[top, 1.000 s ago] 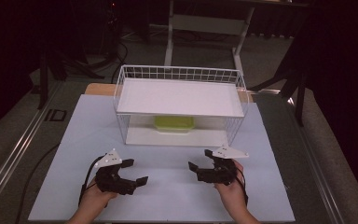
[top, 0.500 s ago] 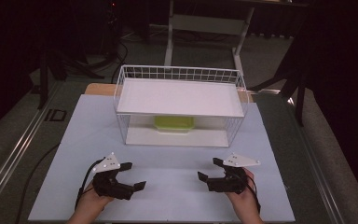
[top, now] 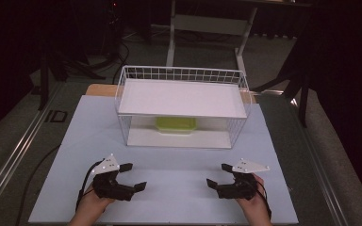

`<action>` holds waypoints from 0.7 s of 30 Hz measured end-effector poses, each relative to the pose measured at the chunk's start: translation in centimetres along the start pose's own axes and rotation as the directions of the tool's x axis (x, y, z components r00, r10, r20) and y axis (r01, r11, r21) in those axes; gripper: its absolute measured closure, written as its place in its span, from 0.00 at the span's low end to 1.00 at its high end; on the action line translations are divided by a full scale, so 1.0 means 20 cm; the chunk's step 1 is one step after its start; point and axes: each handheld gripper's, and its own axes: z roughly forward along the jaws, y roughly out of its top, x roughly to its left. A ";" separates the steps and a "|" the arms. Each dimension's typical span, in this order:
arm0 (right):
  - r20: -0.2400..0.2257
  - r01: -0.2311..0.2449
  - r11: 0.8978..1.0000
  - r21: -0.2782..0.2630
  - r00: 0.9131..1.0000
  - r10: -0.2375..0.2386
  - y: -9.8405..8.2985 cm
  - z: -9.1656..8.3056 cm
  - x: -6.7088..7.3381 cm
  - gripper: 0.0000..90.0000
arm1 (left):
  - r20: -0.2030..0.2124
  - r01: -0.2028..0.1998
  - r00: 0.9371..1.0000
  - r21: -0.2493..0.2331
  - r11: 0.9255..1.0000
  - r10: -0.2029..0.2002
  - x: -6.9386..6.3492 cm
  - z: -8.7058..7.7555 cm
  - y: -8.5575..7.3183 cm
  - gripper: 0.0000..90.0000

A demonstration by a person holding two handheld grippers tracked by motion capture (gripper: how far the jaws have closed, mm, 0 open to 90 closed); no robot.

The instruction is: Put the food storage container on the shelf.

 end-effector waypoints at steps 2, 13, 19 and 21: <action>0.008 0.009 1.000 0.000 1.000 -0.009 -0.01 0.00 -0.01 0.16 | 0.000 -0.007 1.000 0.001 1.000 0.007 0.00 0.00 0.00 0.09; 0.033 0.063 0.998 -0.010 0.997 -0.062 -0.06 0.00 -0.08 0.16 | -0.021 -0.019 1.000 -0.012 1.000 0.019 0.01 -0.02 -0.01 0.10; 0.040 0.069 0.997 0.017 0.997 -0.070 -0.07 0.02 -0.09 0.16 | -0.020 -0.020 1.000 -0.021 1.000 0.020 0.01 -0.02 0.00 0.10; 0.032 0.062 0.998 0.013 0.998 -0.063 -0.07 0.02 -0.10 0.16 | -0.020 -0.019 1.000 -0.013 1.000 0.019 0.01 -0.02 -0.01 0.10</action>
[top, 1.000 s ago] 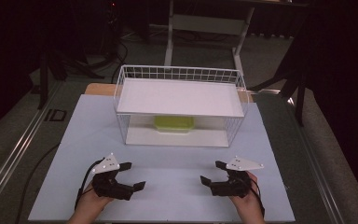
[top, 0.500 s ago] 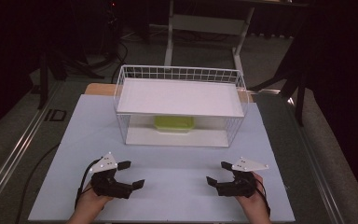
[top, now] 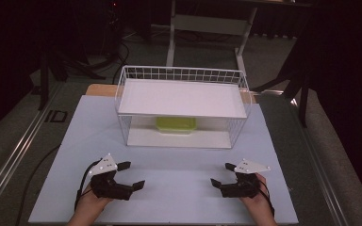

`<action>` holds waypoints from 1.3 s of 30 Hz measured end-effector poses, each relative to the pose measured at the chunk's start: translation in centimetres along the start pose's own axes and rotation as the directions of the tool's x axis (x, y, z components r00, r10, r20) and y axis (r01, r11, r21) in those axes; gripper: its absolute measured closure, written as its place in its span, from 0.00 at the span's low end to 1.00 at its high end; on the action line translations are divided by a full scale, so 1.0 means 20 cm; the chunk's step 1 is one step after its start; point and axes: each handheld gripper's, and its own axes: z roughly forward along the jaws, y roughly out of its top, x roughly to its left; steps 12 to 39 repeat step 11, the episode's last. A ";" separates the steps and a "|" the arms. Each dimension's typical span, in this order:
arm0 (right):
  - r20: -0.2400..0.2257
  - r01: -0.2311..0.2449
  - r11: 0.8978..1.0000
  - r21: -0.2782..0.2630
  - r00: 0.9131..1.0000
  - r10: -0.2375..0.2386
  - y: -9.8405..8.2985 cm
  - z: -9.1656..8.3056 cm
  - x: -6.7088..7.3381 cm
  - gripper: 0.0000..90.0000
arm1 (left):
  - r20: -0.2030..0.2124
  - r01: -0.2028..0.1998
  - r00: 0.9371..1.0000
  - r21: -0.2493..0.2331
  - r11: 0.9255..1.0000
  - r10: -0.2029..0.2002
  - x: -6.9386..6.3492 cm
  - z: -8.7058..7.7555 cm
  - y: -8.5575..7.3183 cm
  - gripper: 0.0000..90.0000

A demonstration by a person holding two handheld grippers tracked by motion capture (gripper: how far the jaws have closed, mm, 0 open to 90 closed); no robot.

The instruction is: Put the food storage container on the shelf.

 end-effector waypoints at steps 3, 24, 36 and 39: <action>-0.004 -0.005 1.000 -0.003 1.000 0.005 0.00 0.00 0.00 0.16 | 0.002 0.003 1.000 0.004 1.000 -0.003 0.00 0.01 0.00 0.10; -0.016 -0.017 1.000 -0.003 1.000 0.017 0.00 0.00 -0.01 0.16 | 0.007 0.007 1.000 -0.001 1.000 -0.007 0.01 0.00 0.00 0.11; -0.016 -0.017 1.000 -0.003 1.000 0.017 0.00 0.00 -0.01 0.16 | 0.007 0.007 1.000 -0.001 1.000 -0.007 0.01 0.00 0.00 0.11; -0.016 -0.017 1.000 -0.003 1.000 0.017 0.00 0.00 -0.01 0.16 | 0.007 0.007 1.000 -0.001 1.000 -0.007 0.01 0.00 0.00 0.11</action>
